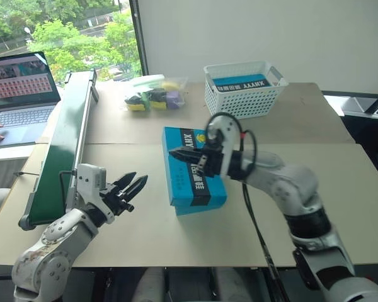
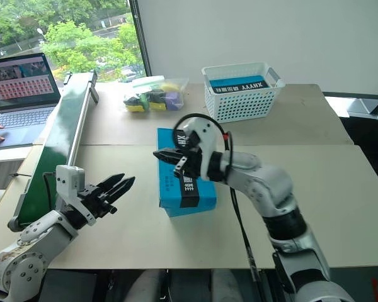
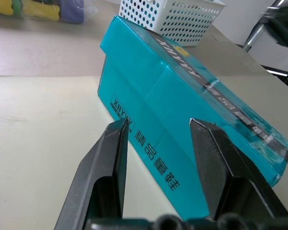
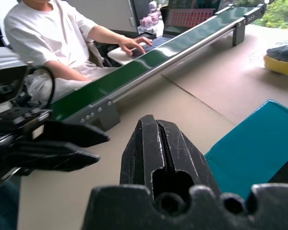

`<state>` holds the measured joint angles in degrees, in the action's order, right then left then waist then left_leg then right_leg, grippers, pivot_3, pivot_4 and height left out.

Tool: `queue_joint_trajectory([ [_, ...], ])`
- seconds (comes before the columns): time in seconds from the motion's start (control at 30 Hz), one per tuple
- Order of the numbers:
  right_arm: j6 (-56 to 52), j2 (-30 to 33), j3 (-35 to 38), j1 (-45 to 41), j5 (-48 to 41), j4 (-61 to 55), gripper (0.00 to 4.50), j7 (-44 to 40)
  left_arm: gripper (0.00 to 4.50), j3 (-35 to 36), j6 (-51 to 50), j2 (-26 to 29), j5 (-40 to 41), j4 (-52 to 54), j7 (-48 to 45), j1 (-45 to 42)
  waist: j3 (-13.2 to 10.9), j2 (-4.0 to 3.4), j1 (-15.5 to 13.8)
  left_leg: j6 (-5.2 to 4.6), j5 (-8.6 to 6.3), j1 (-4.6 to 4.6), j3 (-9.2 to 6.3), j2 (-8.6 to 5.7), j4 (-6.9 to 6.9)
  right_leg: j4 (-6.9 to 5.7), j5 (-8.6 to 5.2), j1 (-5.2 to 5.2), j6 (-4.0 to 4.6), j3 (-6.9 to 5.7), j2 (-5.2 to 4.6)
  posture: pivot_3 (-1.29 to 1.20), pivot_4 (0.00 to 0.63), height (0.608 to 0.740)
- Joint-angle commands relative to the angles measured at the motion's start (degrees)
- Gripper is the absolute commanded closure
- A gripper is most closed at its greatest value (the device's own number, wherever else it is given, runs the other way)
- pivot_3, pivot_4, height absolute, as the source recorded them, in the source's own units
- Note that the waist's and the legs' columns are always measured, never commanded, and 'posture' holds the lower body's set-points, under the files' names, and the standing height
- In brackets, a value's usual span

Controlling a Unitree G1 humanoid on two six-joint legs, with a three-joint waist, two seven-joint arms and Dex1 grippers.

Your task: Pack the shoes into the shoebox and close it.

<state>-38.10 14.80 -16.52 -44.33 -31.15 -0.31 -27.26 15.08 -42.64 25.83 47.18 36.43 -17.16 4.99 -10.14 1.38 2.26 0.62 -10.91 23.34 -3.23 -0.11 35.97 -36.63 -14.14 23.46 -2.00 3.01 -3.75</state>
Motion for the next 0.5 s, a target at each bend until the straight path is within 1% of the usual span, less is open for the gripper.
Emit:
queue_joint_trajectory([
  [0.03,6.9,-1.4,-5.2,-2.4,10.6,8.9,4.48,-1.1,2.37,-0.5,0.8,-0.5,0.4,3.2,1.0,0.2,0.0,0.04,-0.2,0.01,-0.01,0.01,-0.01,0.0,0.0,-0.01,0.0,0.03,0.0,-0.01,0.0,0.0,0.15,0.738],
  [0.13,7.9,-0.7,-10.8,-1.7,16.0,13.1,4.48,-5.8,2.37,-1.0,0.6,-0.8,0.5,4.2,1.8,0.6,0.0,0.05,-0.2,0.06,-0.04,0.03,0.0,0.0,0.0,-0.09,0.01,0.09,0.02,0.0,-0.02,0.0,0.15,0.738],
  [0.27,6.9,0.6,-15.0,-0.7,20.6,14.2,4.48,-10.6,2.37,-0.7,0.7,-0.6,0.6,4.4,2.4,0.8,0.0,0.06,0.0,0.06,-0.04,-0.05,0.04,0.01,0.01,-0.19,0.02,0.11,0.04,0.06,0.0,0.0,0.15,0.738],
  [0.4,6.7,-1.9,-11.5,-1.5,21.6,16.4,4.48,-9.4,2.37,-0.9,1.2,-0.9,-0.6,3.9,3.6,0.3,0.1,0.12,0.3,0.07,-0.05,-0.51,0.07,0.03,-0.01,-0.16,0.01,-0.33,0.04,0.08,0.02,0.0,0.15,0.738],
  [0.43,7.0,-2.6,-9.9,-1.9,21.6,16.9,4.48,-8.3,2.37,-0.9,1.6,-1.0,-1.0,3.7,3.8,0.0,0.1,0.14,0.4,0.07,-0.05,-0.52,0.07,0.04,-0.01,-0.16,0.01,-0.33,0.04,0.09,0.04,0.0,0.15,0.738],
  [0.5,6.4,-4.5,-4.2,-3.0,19.8,17.4,4.48,-5.5,2.37,-0.7,2.6,-1.6,-2.1,3.4,4.7,-0.5,0.1,0.15,0.3,0.07,-0.05,-0.52,0.07,0.07,0.0,-0.16,0.01,-0.32,0.05,0.13,0.1,0.0,0.15,0.738],
])
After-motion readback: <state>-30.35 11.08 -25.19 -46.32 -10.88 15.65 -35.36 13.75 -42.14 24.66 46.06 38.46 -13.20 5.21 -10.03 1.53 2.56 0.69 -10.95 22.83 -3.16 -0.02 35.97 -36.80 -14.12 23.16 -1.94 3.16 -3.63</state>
